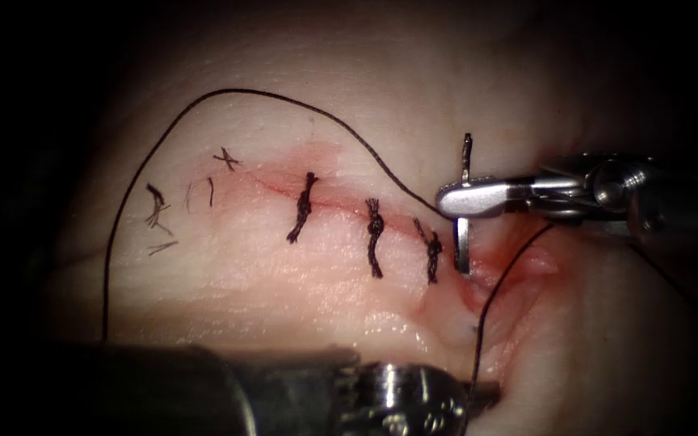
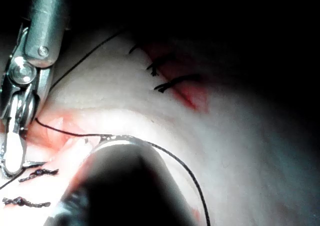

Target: Wound Closure

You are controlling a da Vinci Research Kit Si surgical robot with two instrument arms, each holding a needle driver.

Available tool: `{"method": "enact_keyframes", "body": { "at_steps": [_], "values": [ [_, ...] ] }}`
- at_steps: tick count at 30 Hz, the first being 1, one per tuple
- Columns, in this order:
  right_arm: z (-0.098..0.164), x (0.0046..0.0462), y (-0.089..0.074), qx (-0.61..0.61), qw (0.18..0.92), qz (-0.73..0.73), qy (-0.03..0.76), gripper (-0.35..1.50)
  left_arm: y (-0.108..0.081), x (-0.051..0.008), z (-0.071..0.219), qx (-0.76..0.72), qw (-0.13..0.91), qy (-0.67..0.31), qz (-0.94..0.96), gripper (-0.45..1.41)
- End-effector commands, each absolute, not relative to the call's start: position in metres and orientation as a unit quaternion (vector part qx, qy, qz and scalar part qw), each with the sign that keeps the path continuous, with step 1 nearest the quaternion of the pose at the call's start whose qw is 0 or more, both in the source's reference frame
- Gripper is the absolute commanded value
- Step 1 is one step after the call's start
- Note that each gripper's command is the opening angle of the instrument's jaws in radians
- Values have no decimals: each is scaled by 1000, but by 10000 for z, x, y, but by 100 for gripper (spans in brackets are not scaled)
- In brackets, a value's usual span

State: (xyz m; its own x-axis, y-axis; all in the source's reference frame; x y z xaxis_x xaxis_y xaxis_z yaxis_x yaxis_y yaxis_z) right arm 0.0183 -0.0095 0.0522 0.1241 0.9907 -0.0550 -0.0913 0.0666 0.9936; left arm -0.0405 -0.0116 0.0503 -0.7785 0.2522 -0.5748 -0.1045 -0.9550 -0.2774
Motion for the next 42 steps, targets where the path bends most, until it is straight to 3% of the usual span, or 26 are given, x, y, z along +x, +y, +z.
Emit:
{"method": "enact_keyframes", "body": {
  "at_steps": [1, 8, 20, 39, 42],
  "values": [
    [520, 192, -94, 501, 558, 484, 452, -35, -112, -407, 512, -321, 93, -116, 936, -1],
    [504, 196, -102, 553, 512, 507, 419, -35, -98, -384, 536, -310, 87, -94, 942, -1],
    [470, 197, -98, 617, 427, 538, 385, -35, -104, -394, 559, -315, 82, -89, 941, -5],
    [414, 210, -119, 655, 396, 533, 361, -35, -100, -380, 583, -298, 91, -89, 946, -1],
    [415, 209, -110, 642, 404, 524, 386, -35, -100, -380, 581, -297, 91, -91, 946, 0]
  ]
}}
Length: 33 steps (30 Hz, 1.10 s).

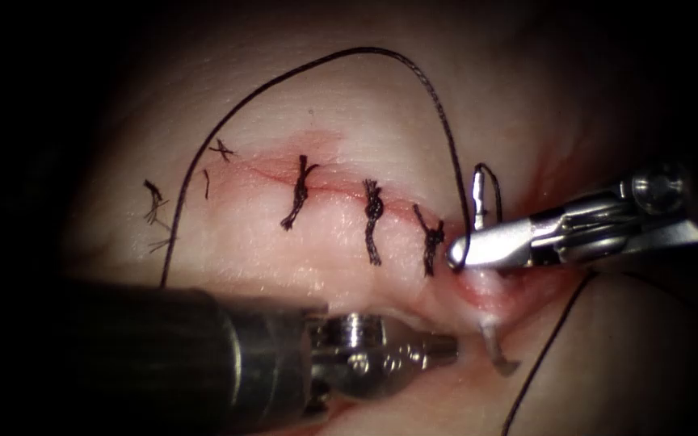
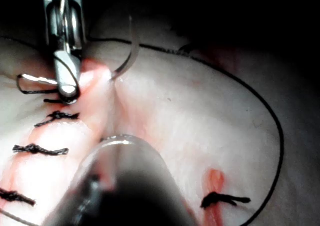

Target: Wound Closure

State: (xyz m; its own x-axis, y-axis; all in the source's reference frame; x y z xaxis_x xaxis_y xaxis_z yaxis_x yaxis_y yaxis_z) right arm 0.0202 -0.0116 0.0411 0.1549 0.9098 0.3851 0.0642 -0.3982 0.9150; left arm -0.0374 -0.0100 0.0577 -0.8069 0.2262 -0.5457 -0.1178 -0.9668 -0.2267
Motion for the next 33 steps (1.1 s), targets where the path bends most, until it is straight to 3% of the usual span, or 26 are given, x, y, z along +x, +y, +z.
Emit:
{"method": "enact_keyframes", "body": {
  "at_steps": [1, 2, 3, 6, 10, 19, 26, 28, 33],
  "values": [
    [416, 208, -106, 635, 404, 519, 405, -35, -100, -380, 580, -297, 91, -91, 946, 0],
    [417, 206, -102, 625, 403, 514, 427, -33, -100, -380, 576, -297, 92, -92, 946, 0],
    [420, 203, -97, 611, 401, 510, 453, 14, -100, -380, 573, -298, 92, -94, 946, 0],
    [427, 197, -89, 591, 403, 507, 480, 96, -94, -379, 555, -296, 94, -97, 946, 0],
    [438, 190, -77, 573, 407, 506, 500, 128, -84, -378, 531, -325, 73, -76, 940, 0],
    [464, 172, -51, 552, 419, 508, 512, 138, -72, -374, 524, -358, 11, -51, 932, 19],
    [471, 159, -46, 554, 414, 505, 516, 131, -75, -383, 543, -371, -49, -31, 927, 51],
    [472, 158, -45, 554, 414, 506, 516, 130, -74, -387, 544, -372, -51, -26, 926, 74],
    [476, 158, -46, 549, 416, 509, 516, 128, -64, -401, 532, -389, -33, -10, 921, 91]
  ]
}}
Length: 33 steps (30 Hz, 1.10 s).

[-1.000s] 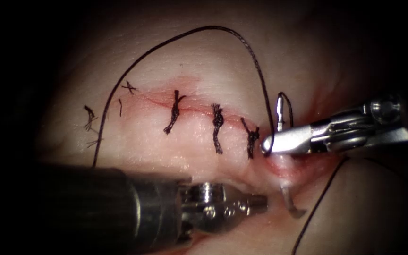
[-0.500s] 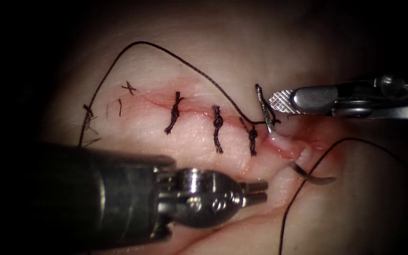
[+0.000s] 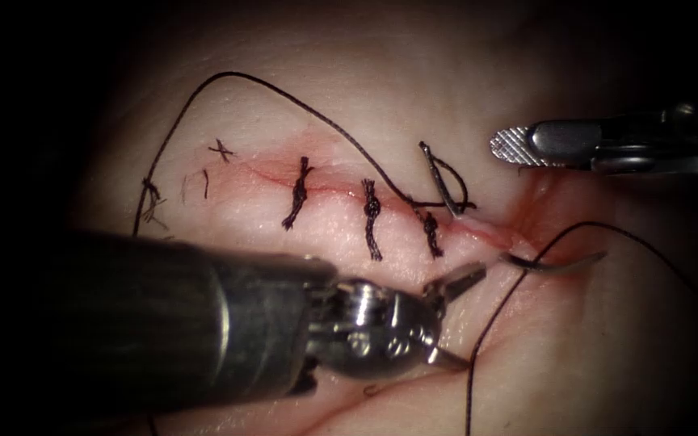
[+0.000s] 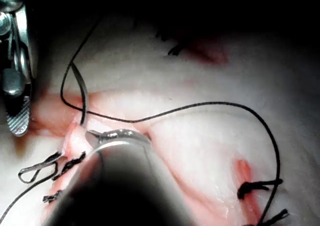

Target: Wound Closure

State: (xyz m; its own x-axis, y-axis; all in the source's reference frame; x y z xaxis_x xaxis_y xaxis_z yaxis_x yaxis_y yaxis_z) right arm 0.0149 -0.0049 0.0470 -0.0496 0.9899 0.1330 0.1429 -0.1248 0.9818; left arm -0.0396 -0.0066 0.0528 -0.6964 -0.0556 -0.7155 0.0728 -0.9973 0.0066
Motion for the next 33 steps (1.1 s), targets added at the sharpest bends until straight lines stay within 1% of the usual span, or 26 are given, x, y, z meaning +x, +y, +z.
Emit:
{"method": "enact_keyframes", "body": {
  "at_steps": [1, 5, 9, 11, 15, 20, 25, 29, 33],
  "values": [
    [477, 158, -47, 549, 416, 509, 516, 128, -61, -404, 528, 396, 27, 5, -918, 88],
    [480, 157, -51, 546, 419, 510, 517, 126, -52, -418, 515, 411, -2, -24, -912, 64],
    [481, 154, -52, 545, 420, 510, 516, 125, -44, -427, 512, 411, -10, -39, -911, 59],
    [481, 152, -52, 544, 420, 512, 515, 125, -41, -430, 514, 407, -14, -43, -912, 49],
    [480, 149, -52, 543, 420, 514, 514, 123, -37, -434, 526, 405, -15, -47, -913, 46],
    [480, 147, -54, 542, 421, 514, 514, 121, -36, -432, 543, 401, -10, -51, -915, 34],
    [480, 147, -55, 542, 421, 514, 514, 120, -38, -433, 550, 399, -14, -51, -915, 9],
    [479, 146, -56, 541, 421, 516, 513, 118, -41, -427, 545, 400, -12, -48, -915, -45],
    [479, 137, -57, 540, 422, 519, 511, 113, -42, -425, 528, 397, -20, -50, -916, -45]
  ]
}}
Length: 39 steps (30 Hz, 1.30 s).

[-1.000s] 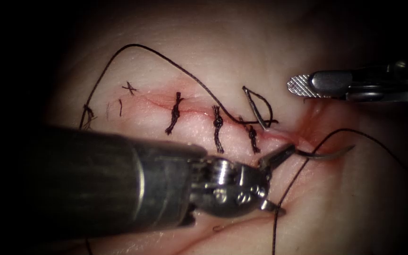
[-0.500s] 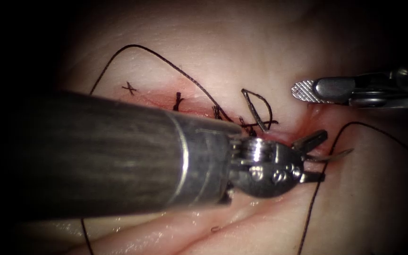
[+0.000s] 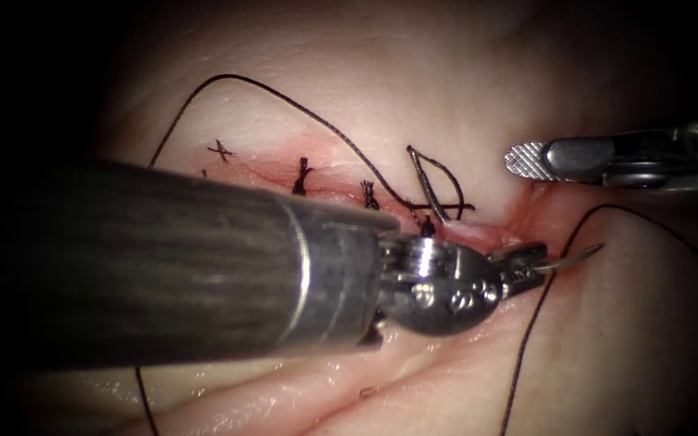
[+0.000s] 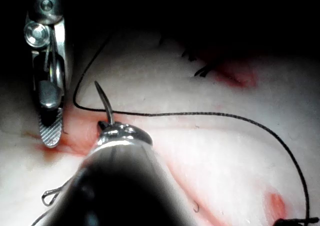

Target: Wound Closure

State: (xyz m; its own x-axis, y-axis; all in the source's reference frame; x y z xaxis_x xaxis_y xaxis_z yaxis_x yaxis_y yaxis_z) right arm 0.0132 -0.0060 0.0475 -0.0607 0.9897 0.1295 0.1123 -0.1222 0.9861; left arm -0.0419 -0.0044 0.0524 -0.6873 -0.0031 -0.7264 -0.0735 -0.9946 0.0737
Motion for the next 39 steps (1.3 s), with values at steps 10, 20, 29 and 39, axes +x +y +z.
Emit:
{"method": "enact_keyframes", "body": {
  "at_steps": [10, 20, 29, 39],
  "values": [
    [476, 113, -57, 534, 419, 521, 518, 106, -39, -410, 467, -514, 127, 14, 848, -45],
    [472, 116, -63, 529, 425, 508, 532, 113, -50, -379, 447, -628, 202, -121, 742, -45],
    [470, 117, -66, 531, 425, 504, 532, 104, -75, -374, 438, -700, 263, -261, 611, -45],
    [470, 113, -72, 467, 488, 449, 585, 79, -93, -360, 381, -724, 326, -377, 476, -45]
  ]
}}
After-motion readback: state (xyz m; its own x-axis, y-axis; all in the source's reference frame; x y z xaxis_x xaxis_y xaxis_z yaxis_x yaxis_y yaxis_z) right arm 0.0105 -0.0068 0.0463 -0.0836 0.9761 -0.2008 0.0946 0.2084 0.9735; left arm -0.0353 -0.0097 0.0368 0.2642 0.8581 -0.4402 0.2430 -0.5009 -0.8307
